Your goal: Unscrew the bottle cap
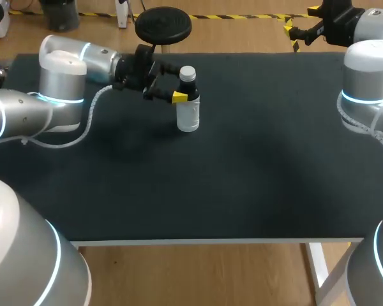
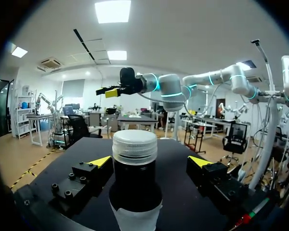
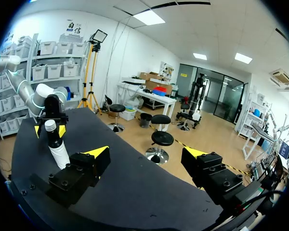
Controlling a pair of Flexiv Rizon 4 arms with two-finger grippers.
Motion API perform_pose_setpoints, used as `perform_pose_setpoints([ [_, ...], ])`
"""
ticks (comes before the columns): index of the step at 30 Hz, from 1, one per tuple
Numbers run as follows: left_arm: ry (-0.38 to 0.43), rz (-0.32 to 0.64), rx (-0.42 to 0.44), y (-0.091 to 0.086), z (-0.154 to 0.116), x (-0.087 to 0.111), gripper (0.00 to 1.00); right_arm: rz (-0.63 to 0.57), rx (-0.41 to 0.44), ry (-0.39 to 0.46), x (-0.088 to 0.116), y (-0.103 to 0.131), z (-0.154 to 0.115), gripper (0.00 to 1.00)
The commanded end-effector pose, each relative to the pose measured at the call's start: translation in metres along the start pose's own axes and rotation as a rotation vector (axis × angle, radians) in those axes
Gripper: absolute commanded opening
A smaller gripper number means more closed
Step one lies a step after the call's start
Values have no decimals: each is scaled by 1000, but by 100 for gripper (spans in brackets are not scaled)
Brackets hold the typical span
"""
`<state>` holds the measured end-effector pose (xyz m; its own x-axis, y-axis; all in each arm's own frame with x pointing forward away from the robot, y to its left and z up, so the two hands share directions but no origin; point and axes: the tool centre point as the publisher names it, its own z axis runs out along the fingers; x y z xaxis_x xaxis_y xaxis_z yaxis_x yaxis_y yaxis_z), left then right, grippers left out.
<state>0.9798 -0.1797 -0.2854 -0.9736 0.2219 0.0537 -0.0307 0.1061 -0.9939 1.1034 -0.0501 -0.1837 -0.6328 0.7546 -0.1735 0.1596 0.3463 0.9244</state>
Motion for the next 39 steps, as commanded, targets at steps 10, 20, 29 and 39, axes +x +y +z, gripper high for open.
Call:
perform_pose_setpoints([
  [10, 28, 7, 11, 0, 3, -2, 93, 0, -1, 1, 0, 0, 0, 100],
  [20, 35, 3, 4, 2, 3, -2, 49, 0, -1, 1, 0, 0, 0, 100],
  [29, 36, 0, 2, 2, 2, -5, 100, 0, -1, 1, 0, 0, 0, 100],
  [39, 32, 0, -1, 1, 2, -7, 53, 0, -1, 1, 0, 0, 0, 100],
])
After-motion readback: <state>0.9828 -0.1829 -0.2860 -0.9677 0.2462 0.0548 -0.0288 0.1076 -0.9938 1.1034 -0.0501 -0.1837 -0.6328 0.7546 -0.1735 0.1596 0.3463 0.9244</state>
